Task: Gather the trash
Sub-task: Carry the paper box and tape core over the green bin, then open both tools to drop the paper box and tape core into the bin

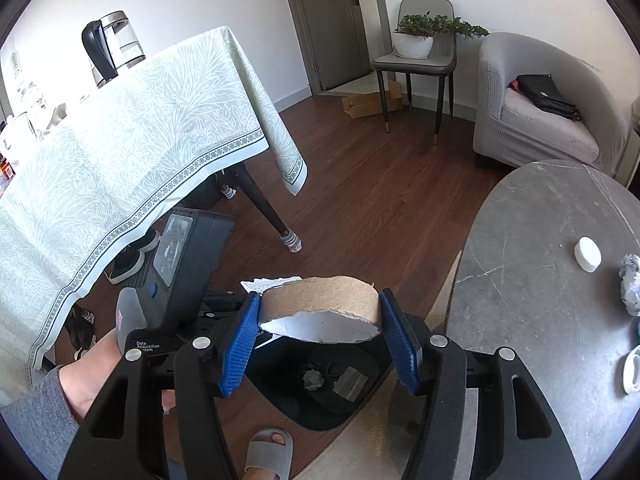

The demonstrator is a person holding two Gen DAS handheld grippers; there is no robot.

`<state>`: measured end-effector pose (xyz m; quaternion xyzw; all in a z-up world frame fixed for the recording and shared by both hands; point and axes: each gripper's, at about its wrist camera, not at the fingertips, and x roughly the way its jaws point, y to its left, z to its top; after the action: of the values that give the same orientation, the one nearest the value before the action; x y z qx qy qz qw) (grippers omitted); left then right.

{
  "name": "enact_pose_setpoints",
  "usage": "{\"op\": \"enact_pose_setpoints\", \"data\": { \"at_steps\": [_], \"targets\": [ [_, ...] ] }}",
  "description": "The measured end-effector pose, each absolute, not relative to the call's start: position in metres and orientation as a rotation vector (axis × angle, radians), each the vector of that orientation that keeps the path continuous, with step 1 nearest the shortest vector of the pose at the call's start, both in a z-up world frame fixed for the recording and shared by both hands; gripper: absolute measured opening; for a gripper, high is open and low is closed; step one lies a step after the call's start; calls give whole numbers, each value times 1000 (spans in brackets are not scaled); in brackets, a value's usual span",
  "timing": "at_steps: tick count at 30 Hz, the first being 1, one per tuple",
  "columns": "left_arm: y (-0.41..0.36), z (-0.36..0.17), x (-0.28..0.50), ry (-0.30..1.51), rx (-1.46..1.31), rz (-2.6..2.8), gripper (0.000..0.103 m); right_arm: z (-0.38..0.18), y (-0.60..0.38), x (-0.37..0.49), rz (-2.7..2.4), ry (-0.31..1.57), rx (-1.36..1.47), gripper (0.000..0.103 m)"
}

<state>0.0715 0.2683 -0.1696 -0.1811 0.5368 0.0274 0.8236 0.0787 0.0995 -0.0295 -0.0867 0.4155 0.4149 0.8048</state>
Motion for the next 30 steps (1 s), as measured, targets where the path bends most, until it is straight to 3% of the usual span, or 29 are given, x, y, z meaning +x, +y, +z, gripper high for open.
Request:
{"op": "enact_pose_setpoints", "data": {
  "at_steps": [17,21,30],
  "targets": [
    [292,-226,57,1315,-398,52,2,-95,159,79,911,1002,-316,60],
    [292,-230,55,1335,-380,64,20,-111,163,82,893,1027,-340,60],
    [304,-205,52,1226,-411,96,25,-144,166,84,870,1088,-370,60]
  ]
}}
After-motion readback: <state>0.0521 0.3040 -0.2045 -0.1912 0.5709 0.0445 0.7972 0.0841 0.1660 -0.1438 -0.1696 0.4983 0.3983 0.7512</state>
